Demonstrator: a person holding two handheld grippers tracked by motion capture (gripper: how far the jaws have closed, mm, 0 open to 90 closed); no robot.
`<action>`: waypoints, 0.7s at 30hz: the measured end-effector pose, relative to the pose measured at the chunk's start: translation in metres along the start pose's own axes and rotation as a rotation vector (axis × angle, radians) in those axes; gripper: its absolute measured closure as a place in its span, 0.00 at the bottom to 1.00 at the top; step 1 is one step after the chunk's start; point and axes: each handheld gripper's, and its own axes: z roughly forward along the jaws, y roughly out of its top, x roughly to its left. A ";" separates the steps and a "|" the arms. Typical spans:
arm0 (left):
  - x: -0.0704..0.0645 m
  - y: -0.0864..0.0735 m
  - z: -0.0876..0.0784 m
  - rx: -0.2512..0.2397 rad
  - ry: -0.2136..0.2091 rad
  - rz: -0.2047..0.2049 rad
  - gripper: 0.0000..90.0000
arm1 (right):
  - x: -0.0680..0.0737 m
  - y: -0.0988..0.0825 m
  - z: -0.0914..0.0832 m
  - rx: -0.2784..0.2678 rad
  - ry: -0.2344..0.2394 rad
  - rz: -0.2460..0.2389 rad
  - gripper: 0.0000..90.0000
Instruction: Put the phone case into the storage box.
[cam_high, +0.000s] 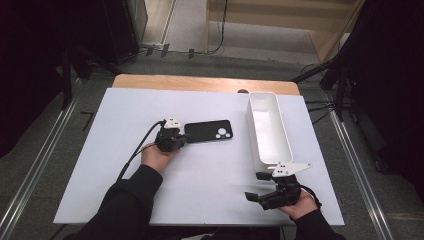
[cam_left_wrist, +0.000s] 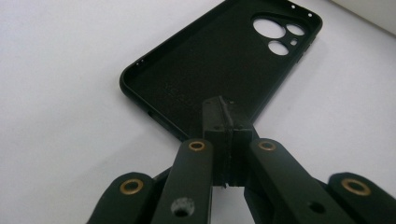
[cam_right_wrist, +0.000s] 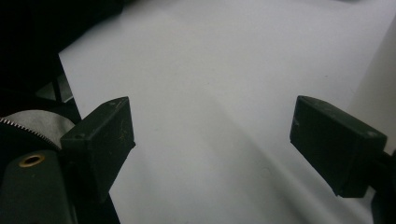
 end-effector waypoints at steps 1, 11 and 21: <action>-0.001 0.000 -0.001 0.003 -0.005 -0.003 0.99 | 0.000 0.000 0.000 -0.001 0.001 -0.001 0.14; -0.007 -0.008 -0.010 0.024 -0.041 0.010 0.99 | 0.000 0.001 0.000 0.001 0.004 0.003 0.14; -0.009 -0.015 -0.017 0.037 -0.080 0.016 0.99 | -0.001 0.002 0.001 -0.004 0.001 0.003 0.14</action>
